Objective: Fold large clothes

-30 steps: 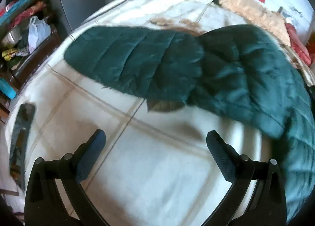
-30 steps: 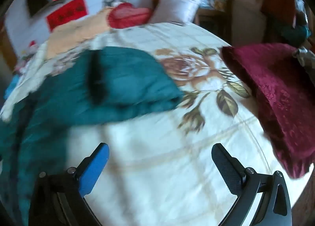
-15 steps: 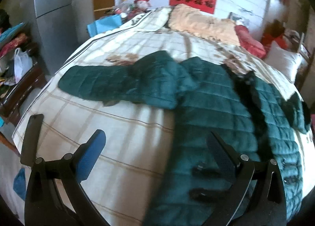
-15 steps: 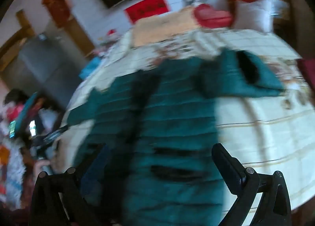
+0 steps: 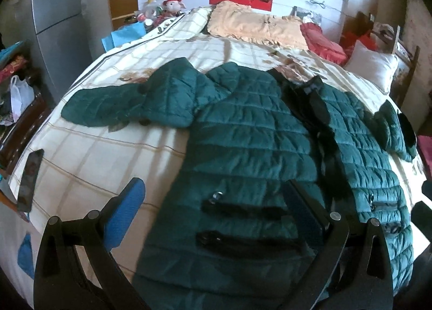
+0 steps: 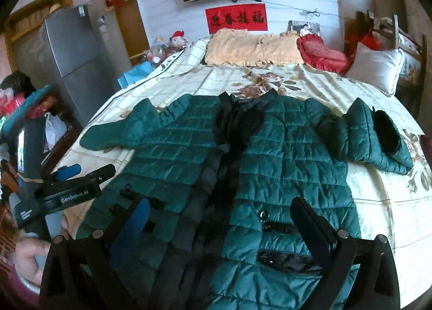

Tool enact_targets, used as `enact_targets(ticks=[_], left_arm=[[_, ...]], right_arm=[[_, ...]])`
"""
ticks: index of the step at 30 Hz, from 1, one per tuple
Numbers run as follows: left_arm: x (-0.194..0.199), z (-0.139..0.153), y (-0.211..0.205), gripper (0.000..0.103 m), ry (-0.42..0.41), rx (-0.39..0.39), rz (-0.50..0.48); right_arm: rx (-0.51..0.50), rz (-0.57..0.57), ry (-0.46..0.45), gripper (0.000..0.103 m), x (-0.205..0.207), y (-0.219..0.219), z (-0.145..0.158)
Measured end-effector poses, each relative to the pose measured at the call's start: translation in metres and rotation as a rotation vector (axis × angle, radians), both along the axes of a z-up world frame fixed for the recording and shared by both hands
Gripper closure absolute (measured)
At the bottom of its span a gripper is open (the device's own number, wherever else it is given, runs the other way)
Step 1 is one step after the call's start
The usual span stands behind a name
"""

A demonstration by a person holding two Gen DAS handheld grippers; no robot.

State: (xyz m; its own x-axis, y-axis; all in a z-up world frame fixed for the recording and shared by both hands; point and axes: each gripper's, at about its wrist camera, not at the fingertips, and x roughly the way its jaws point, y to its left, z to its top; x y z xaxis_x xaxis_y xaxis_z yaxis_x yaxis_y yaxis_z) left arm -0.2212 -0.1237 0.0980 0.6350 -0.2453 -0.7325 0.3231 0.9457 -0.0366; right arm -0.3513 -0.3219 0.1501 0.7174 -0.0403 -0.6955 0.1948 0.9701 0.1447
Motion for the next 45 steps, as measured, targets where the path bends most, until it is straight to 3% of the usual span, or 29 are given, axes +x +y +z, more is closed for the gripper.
enact_targets(ticks=[11,18,45], left_arm=[[-0.019,0.003,-0.019,0.000,-0.015,-0.015,-0.031],[-0.032,0.007,-0.027,0.000,-0.044,-0.007,-0.056],[-0.051,0.014,-0.035,0.000,-0.060,0.000,-0.074]], right_arm=[[-0.051,-0.110,0.003,0.000,-0.013,-0.006,-0.011],[-0.026,-0.146,0.004,0.000,-0.022,-0.009,-0.018],[-0.046,-0.139,0.019,0.000,-0.033,0.001,-0.020]])
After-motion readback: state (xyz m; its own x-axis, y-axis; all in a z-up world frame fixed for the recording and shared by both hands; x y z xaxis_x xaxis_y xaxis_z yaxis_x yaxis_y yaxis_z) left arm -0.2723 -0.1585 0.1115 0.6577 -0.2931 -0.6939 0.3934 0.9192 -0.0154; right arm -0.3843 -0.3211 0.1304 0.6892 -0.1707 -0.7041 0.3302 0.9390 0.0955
